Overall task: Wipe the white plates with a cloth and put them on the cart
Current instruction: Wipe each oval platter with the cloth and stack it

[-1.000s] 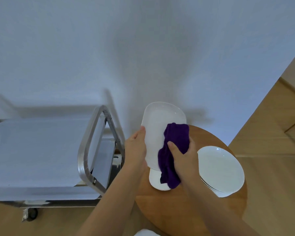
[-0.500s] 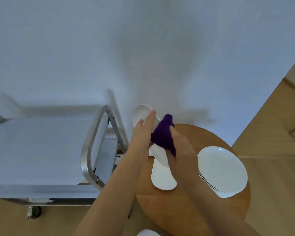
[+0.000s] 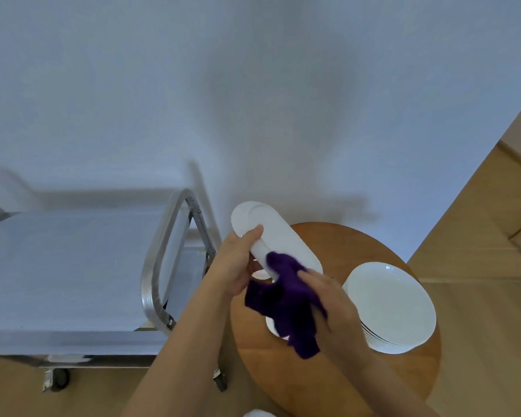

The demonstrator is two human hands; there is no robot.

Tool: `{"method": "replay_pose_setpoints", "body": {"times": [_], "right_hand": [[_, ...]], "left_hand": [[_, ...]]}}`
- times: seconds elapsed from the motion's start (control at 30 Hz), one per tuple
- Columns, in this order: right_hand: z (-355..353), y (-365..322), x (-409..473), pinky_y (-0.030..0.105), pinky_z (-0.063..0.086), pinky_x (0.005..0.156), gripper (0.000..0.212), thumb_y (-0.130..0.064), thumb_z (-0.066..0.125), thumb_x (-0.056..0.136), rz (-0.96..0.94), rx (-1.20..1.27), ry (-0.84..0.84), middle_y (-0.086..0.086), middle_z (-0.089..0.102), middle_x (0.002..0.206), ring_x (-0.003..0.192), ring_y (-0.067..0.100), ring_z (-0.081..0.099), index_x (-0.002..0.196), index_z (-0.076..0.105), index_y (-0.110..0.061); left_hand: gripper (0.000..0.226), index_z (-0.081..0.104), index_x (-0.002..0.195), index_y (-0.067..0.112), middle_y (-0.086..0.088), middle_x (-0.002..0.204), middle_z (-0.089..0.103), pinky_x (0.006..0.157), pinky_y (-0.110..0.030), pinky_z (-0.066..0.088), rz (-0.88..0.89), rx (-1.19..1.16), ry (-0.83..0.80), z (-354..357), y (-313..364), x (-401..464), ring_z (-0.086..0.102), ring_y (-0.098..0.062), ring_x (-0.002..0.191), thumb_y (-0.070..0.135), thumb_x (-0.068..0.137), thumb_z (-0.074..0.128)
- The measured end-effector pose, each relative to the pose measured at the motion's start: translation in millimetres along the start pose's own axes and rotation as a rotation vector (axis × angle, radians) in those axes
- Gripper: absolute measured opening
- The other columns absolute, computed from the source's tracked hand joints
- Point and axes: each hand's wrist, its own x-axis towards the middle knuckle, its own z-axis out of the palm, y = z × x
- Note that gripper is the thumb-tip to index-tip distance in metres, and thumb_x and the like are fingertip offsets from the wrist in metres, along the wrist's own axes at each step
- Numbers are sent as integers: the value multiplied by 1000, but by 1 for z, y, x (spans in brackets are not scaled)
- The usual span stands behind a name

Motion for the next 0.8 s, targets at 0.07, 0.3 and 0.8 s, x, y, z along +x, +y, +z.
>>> {"method": "replay_pose_setpoints", "body": {"times": [0.07, 0.3, 0.8], "right_hand": [[0, -7, 5, 12, 48, 80, 24, -19, 47, 93, 346, 284, 195, -12, 66, 107, 101, 2, 59, 115, 54, -27], [2, -13, 61, 25, 49, 89, 35, -47, 43, 87, 682, 565, 236, -19, 62, 113, 107, 2, 57, 121, 50, -46], [2, -5, 90, 5, 36, 83, 43, -57, 40, 84, 452, 216, -65, -32, 48, 111, 103, -17, 46, 124, 48, -44]], "left_hand": [[9, 58, 100, 11, 5, 66, 71, 43, -21, 49, 71, 134, -31, -5, 2, -5, 66, -10, 57, 17, 95, 54], [8, 66, 91, 16, 0, 77, 70, 61, -26, 53, 264, 603, -295, -3, -2, -30, 68, -16, 73, 13, 91, 59], [24, 64, 92, 11, -5, 78, 69, 64, -30, 59, 304, 634, -360, 12, 7, -58, 69, -20, 74, 12, 68, 61]]}}
